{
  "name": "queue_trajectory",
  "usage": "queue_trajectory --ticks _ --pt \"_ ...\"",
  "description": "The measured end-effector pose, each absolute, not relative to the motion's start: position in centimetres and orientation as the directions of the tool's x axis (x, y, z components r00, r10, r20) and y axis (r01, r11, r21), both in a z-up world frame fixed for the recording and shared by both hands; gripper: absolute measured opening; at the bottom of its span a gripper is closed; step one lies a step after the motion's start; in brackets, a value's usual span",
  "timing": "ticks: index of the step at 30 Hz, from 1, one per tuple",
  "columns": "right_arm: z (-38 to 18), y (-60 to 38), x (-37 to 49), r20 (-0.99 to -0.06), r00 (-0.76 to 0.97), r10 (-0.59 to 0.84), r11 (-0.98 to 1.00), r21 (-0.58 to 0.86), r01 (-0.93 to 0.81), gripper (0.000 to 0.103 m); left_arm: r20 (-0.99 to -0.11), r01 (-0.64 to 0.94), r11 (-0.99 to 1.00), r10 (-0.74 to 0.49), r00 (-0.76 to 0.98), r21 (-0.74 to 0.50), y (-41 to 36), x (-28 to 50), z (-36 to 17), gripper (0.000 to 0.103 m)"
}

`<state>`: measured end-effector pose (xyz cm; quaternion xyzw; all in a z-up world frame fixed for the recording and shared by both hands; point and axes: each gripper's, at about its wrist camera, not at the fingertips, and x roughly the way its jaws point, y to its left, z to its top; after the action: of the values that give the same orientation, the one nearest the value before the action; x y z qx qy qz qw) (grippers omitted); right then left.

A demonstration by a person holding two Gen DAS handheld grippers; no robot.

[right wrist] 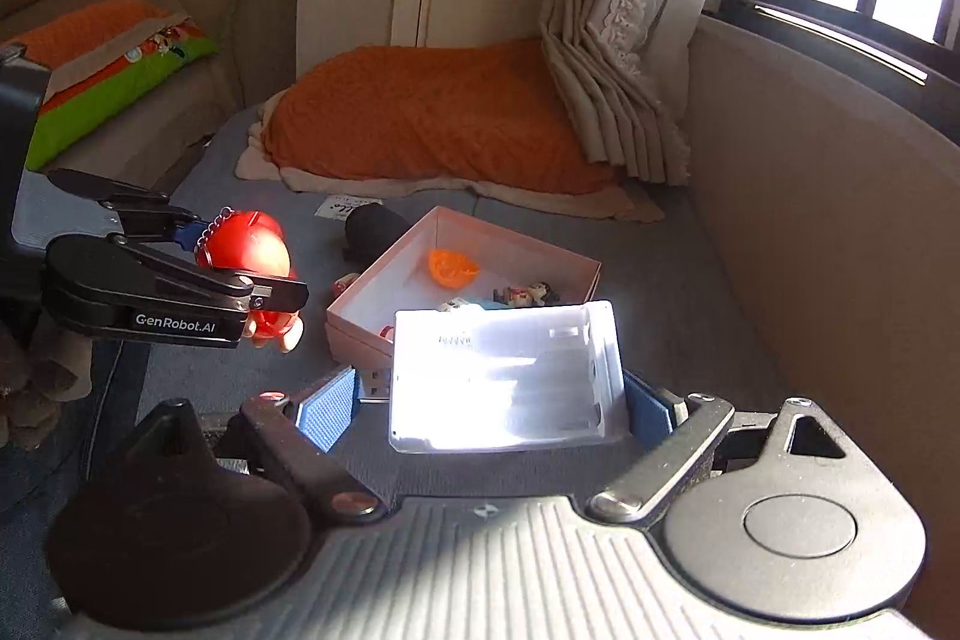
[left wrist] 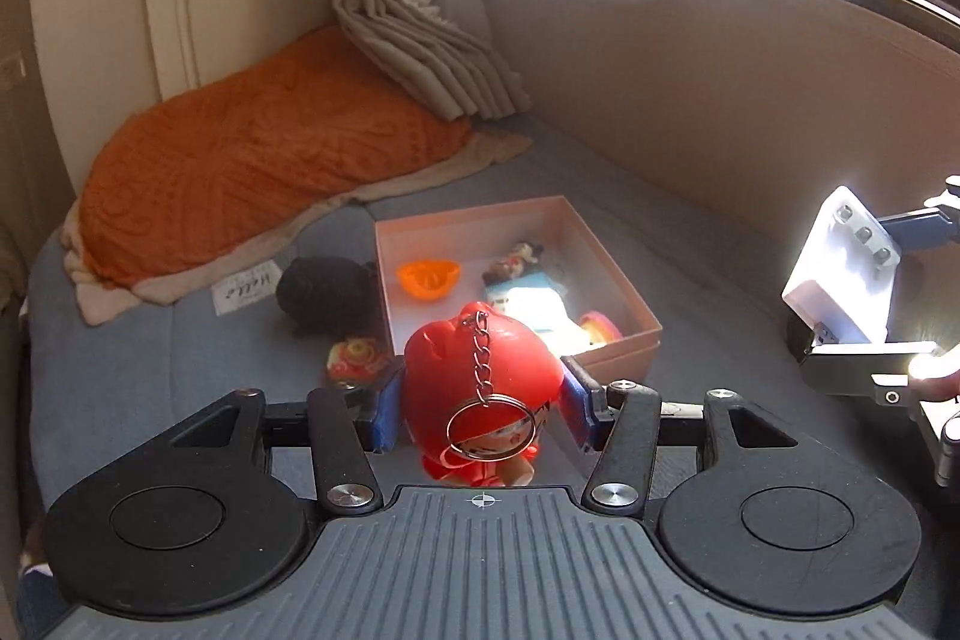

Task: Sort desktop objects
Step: 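Carry red doll and charger into the pink box and open both tools, then grasp the black plush toy on the bed cover with the right tool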

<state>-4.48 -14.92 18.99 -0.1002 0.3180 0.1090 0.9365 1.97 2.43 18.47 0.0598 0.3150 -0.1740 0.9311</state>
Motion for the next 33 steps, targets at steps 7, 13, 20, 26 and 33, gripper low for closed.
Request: queue_trajectory --ticks 7,13,20,26,33 --pt "20.9 -16.7 6.4 -0.585 0.799 0.144 0.988 0.037 -0.15 0.091 -0.533 0.369 0.929 -0.301 0.791 0.023 0.0 8.4 17.8 0.057" --pt "19.2 -17.5 14.8 -0.628 0.752 0.199 0.978 0.174 -0.113 0.096 -0.568 0.331 0.943 -0.294 0.769 -0.039 1.4 12.7 15.7 0.079" --pt "14.1 -16.9 16.0 -0.697 0.697 0.166 0.986 0.137 -0.098 0.096 -0.678 0.276 0.961 -0.187 0.711 0.025 5.3 9.9 11.6 0.093" --pt "12.5 -14.2 16.5 -0.714 0.684 0.151 0.988 0.096 -0.118 0.096 -0.716 0.223 0.974 -0.139 0.684 0.024 7.7 8.6 9.8 0.095" --pt "12.4 -8.2 20.4 -0.721 0.659 0.214 0.972 0.093 -0.214 0.06 -0.714 0.132 0.991 -0.101 0.693 -0.012 9.9 8.2 9.3 0.097"
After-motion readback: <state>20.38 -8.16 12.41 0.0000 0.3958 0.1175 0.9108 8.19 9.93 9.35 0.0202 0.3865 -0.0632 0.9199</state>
